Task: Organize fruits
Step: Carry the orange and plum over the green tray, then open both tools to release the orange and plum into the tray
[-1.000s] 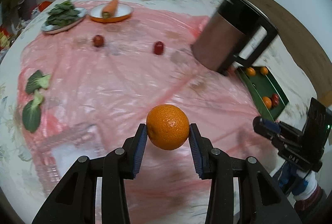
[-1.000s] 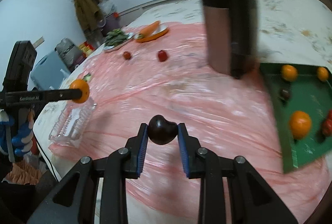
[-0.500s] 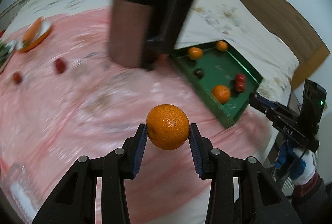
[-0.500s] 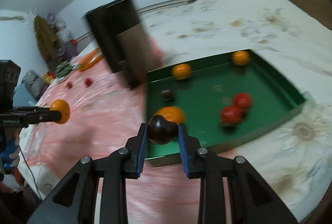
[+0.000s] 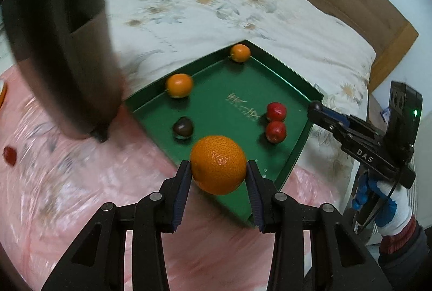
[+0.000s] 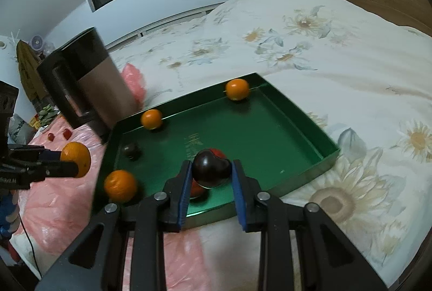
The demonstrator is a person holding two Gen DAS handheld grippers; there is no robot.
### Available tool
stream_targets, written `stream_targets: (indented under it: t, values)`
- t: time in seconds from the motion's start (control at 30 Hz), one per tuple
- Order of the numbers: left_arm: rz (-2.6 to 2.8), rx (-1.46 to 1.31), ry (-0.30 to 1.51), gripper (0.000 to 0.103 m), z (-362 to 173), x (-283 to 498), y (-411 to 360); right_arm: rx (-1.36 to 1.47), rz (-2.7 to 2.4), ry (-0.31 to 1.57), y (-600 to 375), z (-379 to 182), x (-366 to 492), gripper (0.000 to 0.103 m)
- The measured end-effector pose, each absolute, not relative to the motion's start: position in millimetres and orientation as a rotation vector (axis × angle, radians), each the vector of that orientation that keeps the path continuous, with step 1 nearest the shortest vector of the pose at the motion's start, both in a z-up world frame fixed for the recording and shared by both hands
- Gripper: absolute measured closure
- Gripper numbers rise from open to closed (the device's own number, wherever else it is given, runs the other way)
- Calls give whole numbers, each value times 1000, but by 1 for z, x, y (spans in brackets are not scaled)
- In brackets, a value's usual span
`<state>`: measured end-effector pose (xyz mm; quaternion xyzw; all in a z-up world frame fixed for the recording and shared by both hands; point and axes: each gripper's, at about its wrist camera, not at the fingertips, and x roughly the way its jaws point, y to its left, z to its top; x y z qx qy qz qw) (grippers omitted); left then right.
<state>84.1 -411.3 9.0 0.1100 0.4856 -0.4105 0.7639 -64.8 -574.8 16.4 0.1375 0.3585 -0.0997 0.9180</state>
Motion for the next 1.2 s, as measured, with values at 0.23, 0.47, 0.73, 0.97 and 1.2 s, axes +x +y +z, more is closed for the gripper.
stream_targets:
  t: [0.23,0.47,0.73,0.97,1.2]
  values:
    - [-902,293,1034,67,-3,84,-451,248,-238,744,-594,10,-51,76]
    - [-880,366,973,67,-10,75,-472,238,-254,753,-606,2,-47,75]
    - [-867,444,908,67,-16,65,-490,219,-253,761,-608,-5,-41,76]
    - [-862,469,894,67,-22,64,-499,218,-257,769,-611,-10,-39,76]
    - [-852,484,898,67,-27,63,-504,218,-267,779,-615,-15,-41,75]
